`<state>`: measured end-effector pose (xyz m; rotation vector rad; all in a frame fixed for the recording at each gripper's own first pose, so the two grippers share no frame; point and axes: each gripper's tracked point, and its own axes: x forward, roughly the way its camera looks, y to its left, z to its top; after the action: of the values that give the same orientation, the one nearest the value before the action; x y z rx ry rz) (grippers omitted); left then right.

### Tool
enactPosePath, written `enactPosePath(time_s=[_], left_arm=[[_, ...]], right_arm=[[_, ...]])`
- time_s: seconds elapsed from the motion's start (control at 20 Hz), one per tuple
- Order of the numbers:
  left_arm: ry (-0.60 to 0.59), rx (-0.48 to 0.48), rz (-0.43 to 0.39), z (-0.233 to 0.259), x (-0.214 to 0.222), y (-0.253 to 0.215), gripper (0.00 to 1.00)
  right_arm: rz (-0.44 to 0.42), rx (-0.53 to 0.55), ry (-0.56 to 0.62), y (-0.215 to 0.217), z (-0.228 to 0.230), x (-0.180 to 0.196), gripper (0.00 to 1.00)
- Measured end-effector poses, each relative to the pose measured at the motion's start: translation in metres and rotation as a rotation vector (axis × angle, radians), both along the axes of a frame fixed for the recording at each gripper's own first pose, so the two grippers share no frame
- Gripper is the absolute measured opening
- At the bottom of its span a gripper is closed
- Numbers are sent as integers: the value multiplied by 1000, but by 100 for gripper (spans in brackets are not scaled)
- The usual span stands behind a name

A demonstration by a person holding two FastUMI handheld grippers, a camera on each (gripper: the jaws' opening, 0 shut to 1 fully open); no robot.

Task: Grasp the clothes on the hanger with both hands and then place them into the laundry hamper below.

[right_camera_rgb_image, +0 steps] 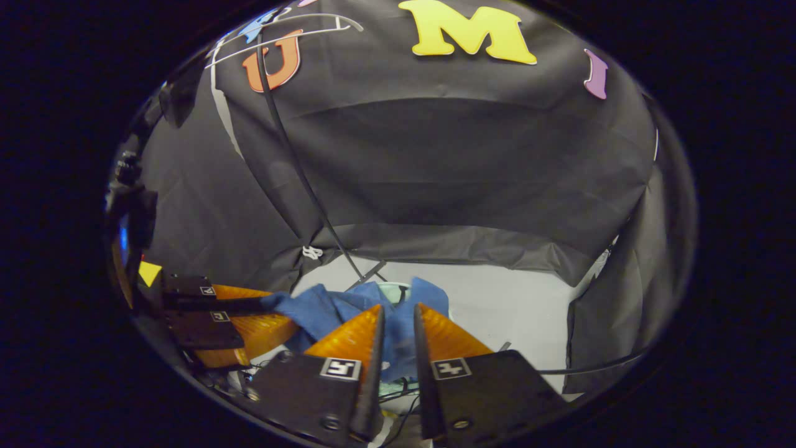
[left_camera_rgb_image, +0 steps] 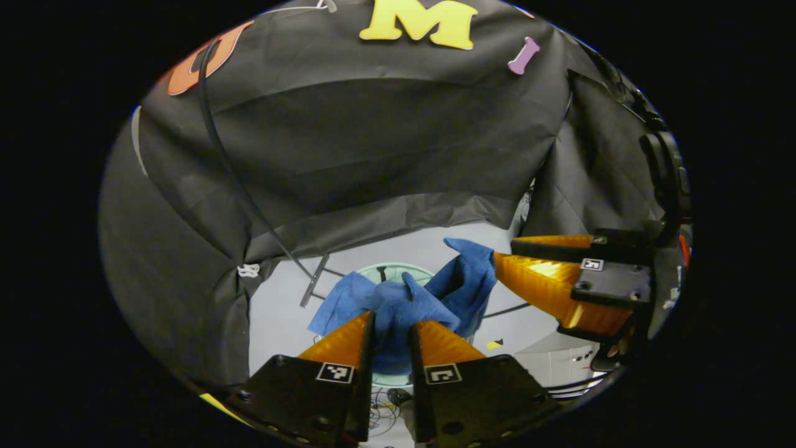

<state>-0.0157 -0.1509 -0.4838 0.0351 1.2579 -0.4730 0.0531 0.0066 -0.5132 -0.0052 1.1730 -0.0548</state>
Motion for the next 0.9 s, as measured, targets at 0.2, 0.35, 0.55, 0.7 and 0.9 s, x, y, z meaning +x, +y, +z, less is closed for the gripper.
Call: enactPosePath(time_s=[0.2,0.35,0.55,0.7,0.9], left_arm=[[8,-26,53,4,7,12,58],[18,-21,87,12,5,16,84],[13,-9,112,20,0,26,96],[2,-9,110,29,-8,29,100],[-25,9,98,45,-15,34,100]], right_arm=[[25,-34,-26,-5,12,2,49],[25,-41,-46,-8,21,-3,50],[11,-65,-80,-13,40,-15,68],[-1,-75,-114,-15,58,-24,80],[-27,-90,-159,-22,79,-35,82]])
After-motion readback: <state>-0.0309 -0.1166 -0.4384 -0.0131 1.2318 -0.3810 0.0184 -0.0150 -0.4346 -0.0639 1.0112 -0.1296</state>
